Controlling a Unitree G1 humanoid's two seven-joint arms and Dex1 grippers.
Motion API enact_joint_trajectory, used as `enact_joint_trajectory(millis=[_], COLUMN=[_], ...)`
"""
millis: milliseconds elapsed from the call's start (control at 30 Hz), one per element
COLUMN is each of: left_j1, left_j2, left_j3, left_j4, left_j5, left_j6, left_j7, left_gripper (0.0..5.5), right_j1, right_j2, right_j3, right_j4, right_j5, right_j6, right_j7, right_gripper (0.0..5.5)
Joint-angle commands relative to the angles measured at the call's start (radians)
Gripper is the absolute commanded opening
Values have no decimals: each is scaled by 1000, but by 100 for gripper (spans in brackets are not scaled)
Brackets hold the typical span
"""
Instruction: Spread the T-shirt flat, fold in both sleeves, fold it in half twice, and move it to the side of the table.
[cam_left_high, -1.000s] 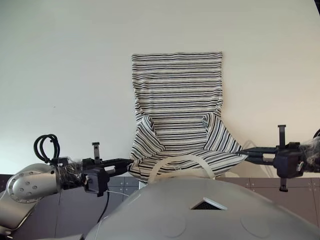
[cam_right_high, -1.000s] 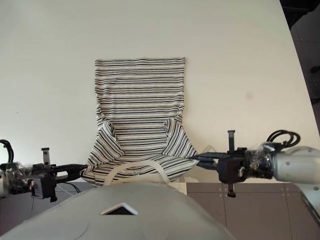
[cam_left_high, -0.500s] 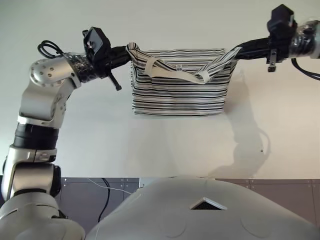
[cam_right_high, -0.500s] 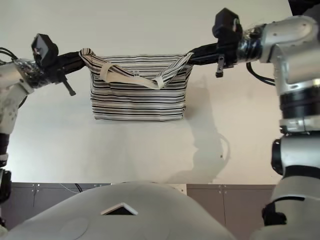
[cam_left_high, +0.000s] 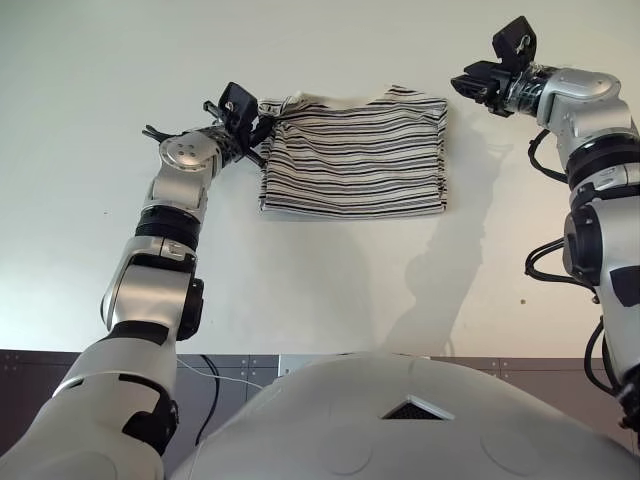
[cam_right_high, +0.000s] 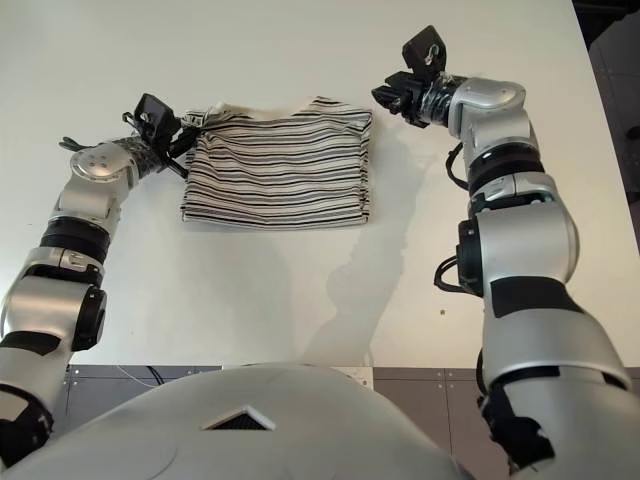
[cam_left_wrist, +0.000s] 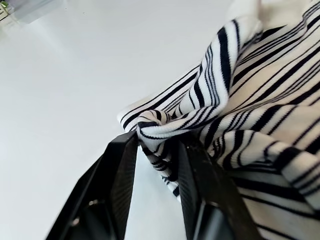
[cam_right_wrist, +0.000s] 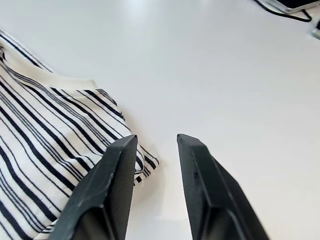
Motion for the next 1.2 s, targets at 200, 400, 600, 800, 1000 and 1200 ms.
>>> enact_joint_trajectory(millis=[200,400,600,800,1000,1200], left_j1=[-96,-77,144,453,561,458], left_j2=[-62,16,158,194,209,282], left_j3=[152,-24,-171,-230,-251,-270], left_j4=[34,-94,-791,-1100,-1005,-702], left_j5=[-30,237,427,476,544,596], left_j6=[102,16,-105,11,43,-137], left_j7=[104,146,-17,-105,-78,-63], left_gripper=[182,182,182,182,182,182], right_j1=[66,122,159,288,544,702], right_j2=[46,32,-96,-277,-480,-460], right_j3=[-13,150,357,360,382,358], right_j4=[-71,-56,-32,-351,-1098,-1417], right_j5=[-74,-320,-574,-335,37,102], right_j6=[-159,-398,-597,-581,-109,129], right_j7=[54,-69,-46,582,830,761], right_gripper=[180,180,180,180,180,180])
